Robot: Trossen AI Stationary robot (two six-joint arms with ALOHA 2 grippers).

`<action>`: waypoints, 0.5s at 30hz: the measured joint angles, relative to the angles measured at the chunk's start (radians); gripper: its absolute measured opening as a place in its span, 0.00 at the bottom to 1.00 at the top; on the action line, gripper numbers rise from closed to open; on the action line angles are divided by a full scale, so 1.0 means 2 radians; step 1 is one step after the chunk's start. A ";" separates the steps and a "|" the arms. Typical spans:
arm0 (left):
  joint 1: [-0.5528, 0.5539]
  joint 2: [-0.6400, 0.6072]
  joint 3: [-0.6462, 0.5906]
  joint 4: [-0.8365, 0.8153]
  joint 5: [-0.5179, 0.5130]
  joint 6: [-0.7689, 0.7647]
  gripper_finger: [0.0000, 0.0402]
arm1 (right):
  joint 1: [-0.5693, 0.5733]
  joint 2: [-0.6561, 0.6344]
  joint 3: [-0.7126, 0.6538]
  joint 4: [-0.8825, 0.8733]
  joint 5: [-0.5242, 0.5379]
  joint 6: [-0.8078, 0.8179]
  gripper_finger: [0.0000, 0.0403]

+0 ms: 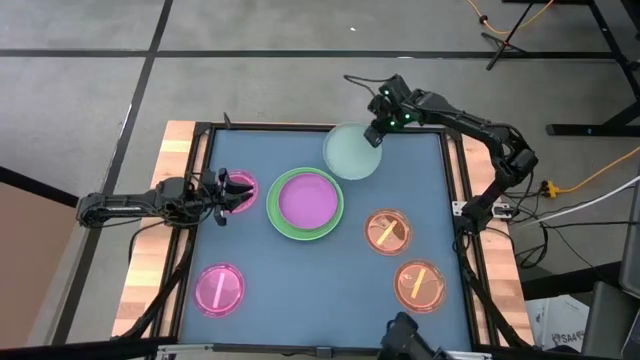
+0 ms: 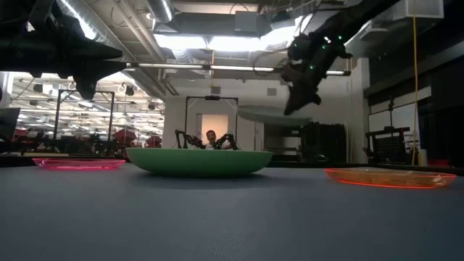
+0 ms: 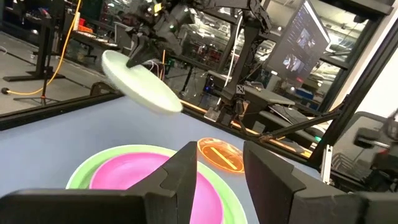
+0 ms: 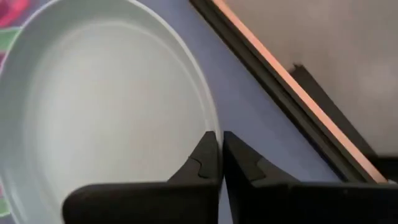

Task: Stack plastic plates
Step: Stack the blue plate on the pink plate

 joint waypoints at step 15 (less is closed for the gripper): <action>0.000 0.000 0.000 0.000 -0.015 0.000 0.31 | 0.160 0.024 0.003 0.136 -0.002 0.043 0.00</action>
